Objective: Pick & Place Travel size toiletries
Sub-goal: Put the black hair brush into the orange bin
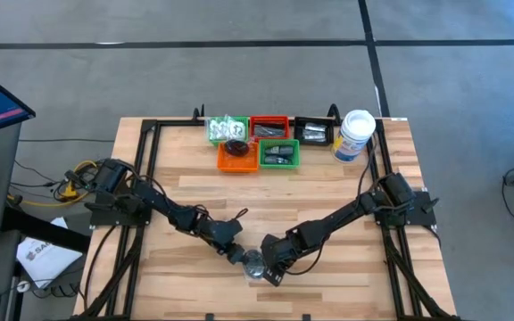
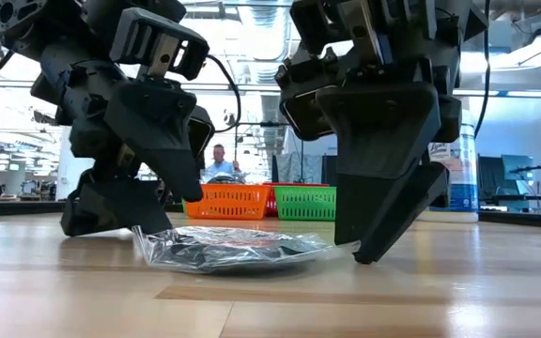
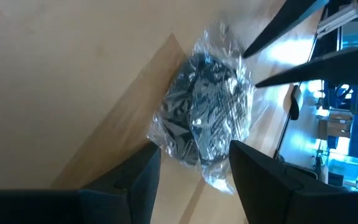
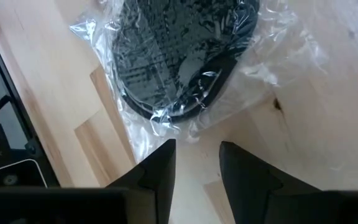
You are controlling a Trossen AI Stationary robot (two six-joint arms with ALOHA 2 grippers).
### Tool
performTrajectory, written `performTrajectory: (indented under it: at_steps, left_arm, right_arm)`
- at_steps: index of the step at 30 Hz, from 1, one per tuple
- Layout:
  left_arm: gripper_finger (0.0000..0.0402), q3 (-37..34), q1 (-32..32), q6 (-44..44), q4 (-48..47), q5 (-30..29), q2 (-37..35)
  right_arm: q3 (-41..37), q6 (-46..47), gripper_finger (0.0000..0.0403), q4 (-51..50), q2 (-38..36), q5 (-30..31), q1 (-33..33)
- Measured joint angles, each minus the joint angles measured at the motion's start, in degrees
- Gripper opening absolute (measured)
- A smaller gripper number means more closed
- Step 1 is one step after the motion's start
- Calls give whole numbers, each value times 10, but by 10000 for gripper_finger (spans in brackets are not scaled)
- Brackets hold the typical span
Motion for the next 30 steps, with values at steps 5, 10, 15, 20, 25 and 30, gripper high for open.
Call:
performTrajectory:
  at_steps: [5,10,15,20,25,30]
  left_arm:
    - [186,-1,12,10,11,0,1]
    - [186,-1,21,21,26,11,2]
    - [186,0,20,33,28,23,2]
    - [186,0,19,71,43,52,2]
    - [186,1,16,89,64,59,2]
    - [186,1,16,91,64,59,2]
  right_arm:
    - [0,0,118,0,0,0,0]
    - [0,-1,118,0,0,1,-1]
    - [0,-1,118,2,1,2,-4]
    - [-1,-4,118,3,1,3,-8]
    - [-1,-13,117,3,1,3,-15]
    - [-1,-16,103,7,1,5,-16]
